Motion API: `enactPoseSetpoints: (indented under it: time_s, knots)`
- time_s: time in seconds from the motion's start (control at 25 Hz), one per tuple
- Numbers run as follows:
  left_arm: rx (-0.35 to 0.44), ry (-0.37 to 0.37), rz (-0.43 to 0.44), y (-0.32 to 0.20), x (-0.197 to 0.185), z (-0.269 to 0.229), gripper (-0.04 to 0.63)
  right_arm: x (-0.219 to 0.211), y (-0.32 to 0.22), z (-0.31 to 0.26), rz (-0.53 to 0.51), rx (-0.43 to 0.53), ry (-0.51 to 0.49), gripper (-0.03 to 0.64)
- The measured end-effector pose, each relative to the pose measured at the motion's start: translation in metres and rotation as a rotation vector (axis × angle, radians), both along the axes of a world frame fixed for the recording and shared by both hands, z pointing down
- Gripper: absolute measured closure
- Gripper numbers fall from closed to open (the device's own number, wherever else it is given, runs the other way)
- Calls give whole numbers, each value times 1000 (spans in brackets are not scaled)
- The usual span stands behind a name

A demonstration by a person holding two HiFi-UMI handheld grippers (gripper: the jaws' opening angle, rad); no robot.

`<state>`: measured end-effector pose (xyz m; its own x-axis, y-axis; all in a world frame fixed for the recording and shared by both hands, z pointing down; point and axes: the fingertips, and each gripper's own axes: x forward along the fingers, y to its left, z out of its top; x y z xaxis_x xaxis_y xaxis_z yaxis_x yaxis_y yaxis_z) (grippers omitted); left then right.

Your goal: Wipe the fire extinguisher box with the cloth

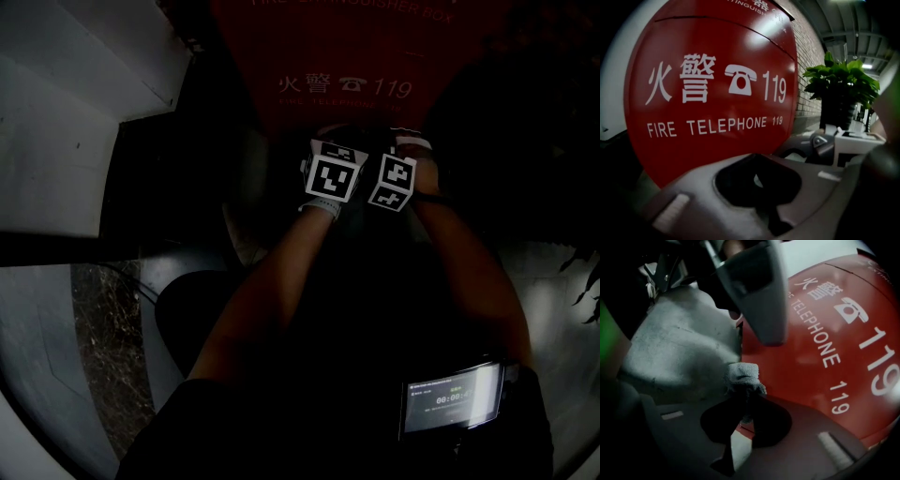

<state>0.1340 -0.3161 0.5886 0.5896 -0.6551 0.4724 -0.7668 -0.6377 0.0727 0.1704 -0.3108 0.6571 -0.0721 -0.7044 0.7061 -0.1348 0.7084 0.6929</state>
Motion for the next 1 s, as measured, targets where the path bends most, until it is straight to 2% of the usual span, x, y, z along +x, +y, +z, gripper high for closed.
enactPoseSetpoints:
  time_s: [0.2,0.44,0.56,0.68,0.84,1.0]
  knots:
    - [28,21,6,7,0,-23,594,-22,9,-30,-43,60,-25,583]
    - [85,104,21,23,4,-83,594,-23,20,-105,4,186,-99,583]
    - [168,143,25,21,12,-132,594,1,13,-171,30,325,-91,583]
    - [211,225,42,25,21,-189,594,24,9,-257,56,477,-127,583]
    - [253,343,70,32,36,-268,594,50,11,-371,65,677,-116,583]
    - [351,366,86,33,47,-336,594,62,11,-451,67,778,-89,583]
